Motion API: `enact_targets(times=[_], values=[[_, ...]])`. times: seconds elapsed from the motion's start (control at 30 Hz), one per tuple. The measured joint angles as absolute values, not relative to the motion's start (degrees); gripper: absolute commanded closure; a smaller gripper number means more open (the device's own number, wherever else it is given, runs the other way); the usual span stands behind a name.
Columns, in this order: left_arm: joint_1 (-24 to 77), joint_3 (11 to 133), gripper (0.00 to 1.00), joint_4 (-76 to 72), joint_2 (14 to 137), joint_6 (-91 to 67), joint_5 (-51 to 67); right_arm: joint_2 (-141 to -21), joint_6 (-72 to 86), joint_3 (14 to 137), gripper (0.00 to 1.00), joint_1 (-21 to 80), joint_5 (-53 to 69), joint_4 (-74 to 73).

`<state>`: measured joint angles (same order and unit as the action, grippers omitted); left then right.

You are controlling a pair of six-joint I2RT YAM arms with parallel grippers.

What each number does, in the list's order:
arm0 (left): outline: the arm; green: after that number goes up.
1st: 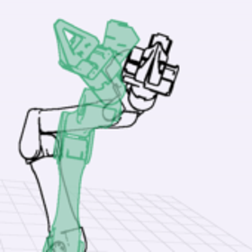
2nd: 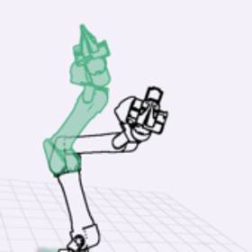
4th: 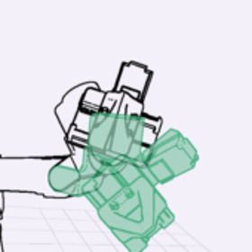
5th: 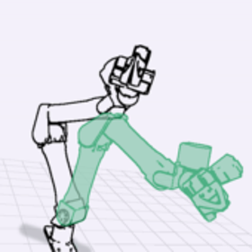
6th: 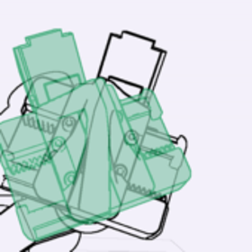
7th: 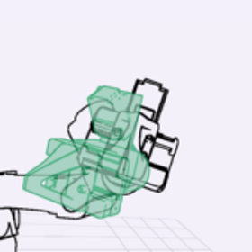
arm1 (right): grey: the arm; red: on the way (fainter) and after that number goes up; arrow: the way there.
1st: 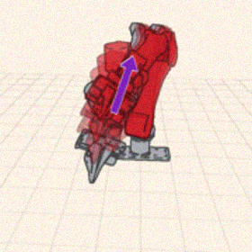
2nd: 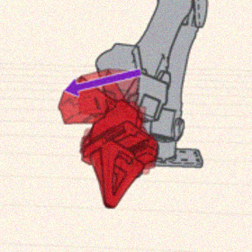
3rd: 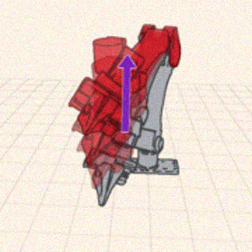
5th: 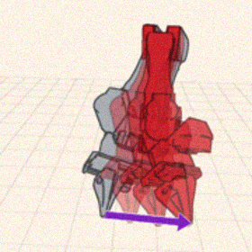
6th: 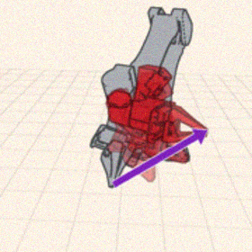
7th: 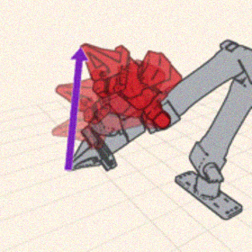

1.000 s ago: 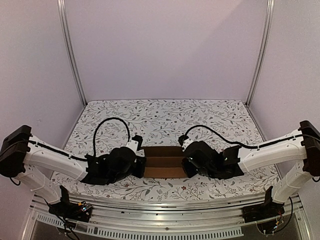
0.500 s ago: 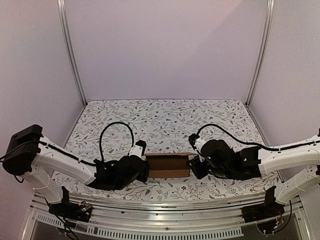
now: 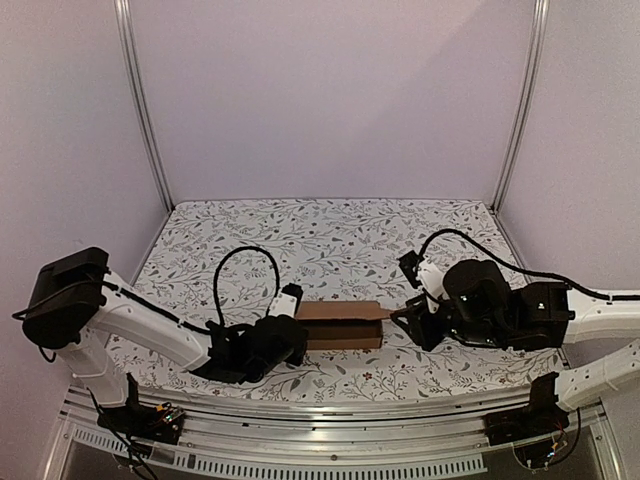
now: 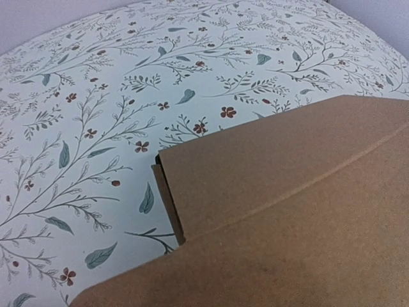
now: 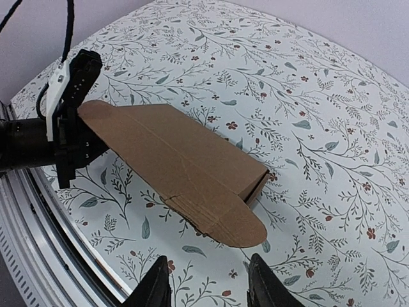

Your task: Fold the paper box

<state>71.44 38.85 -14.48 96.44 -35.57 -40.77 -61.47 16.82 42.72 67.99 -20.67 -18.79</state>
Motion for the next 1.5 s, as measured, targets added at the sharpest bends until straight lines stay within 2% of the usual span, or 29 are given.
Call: enact_targets(times=[0.17, 0.37, 0.5, 0.8, 1.07, 1.2, 1.5], values=[[71.44, 39.29, 1.00, -14.57, 96.77, -35.14, -40.51, -64.42, 13.89, 49.65, 0.85, 66.59, -20.51, -19.86], [71.46, 39.55, 1.00, -15.81, 97.32, -35.16, -39.33, -73.23, 10.87, 56.58, 0.96, 63.26, -17.78, -19.62], [71.46, 40.53, 1.00, -16.99, 98.61, -35.20, -38.72, -78.78, 9.56, 58.78, 1.00, 61.25, -15.59, -19.00], [71.53, 42.61, 1.00, -17.82, 100.57, -35.42, -37.87, -88.92, 8.71, 59.37, 1.00, 56.86, -10.28, -14.81], [72.27, 43.81, 0.67, -16.84, 100.97, -36.60, -37.08, -94.30, 9.28, 58.33, 1.00, 56.23, -9.23, -10.72], [73.28, 43.99, 0.55, -16.53, 100.84, -36.93, -36.84, -95.02, 9.87, 56.93, 1.00, 56.23, -9.15, -8.95], [74.11, 43.33, 0.46, -13.93, 97.84, -38.68, -32.27, -97.21, 11.79, 54.57, 1.00, 56.23, -9.08, -4.99]])
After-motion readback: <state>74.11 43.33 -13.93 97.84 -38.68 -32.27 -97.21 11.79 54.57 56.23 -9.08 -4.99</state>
